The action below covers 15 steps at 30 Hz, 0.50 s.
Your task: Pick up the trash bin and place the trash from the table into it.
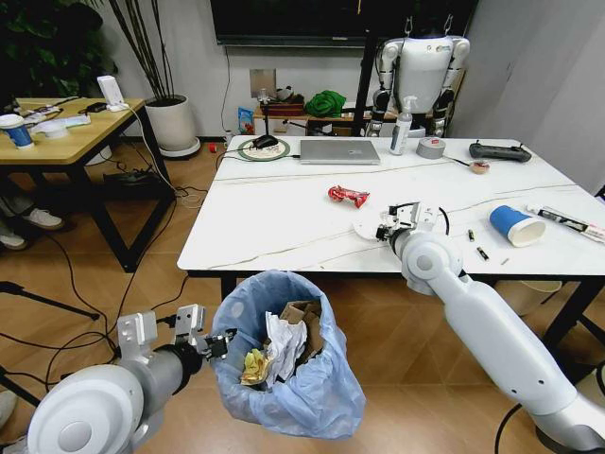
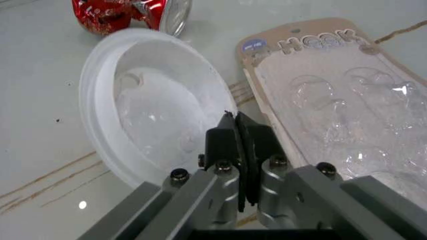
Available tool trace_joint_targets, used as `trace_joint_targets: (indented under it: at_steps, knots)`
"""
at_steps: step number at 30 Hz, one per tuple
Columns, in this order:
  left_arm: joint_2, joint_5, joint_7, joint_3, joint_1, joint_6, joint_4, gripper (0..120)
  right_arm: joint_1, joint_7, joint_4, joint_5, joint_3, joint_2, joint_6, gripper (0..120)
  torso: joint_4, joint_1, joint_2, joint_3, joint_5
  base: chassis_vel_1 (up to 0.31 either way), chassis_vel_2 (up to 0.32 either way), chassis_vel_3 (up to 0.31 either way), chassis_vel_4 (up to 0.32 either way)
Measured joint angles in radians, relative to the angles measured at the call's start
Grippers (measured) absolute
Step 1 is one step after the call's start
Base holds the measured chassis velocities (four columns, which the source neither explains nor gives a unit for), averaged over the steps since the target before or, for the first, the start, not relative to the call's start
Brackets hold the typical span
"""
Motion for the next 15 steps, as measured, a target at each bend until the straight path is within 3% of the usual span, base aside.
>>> trace_joint_targets:
  at_steps: [15]
  knots:
    - [0.003,-0.001,0.001,-0.006,0.005,0.000,0.000,0,0.001,0.005,0.015,-0.007,-0.002,-0.009,0.014,0,0.0000,0.000,0.000,0.000,0.0001,0.000,0.000,0.000,0.000]
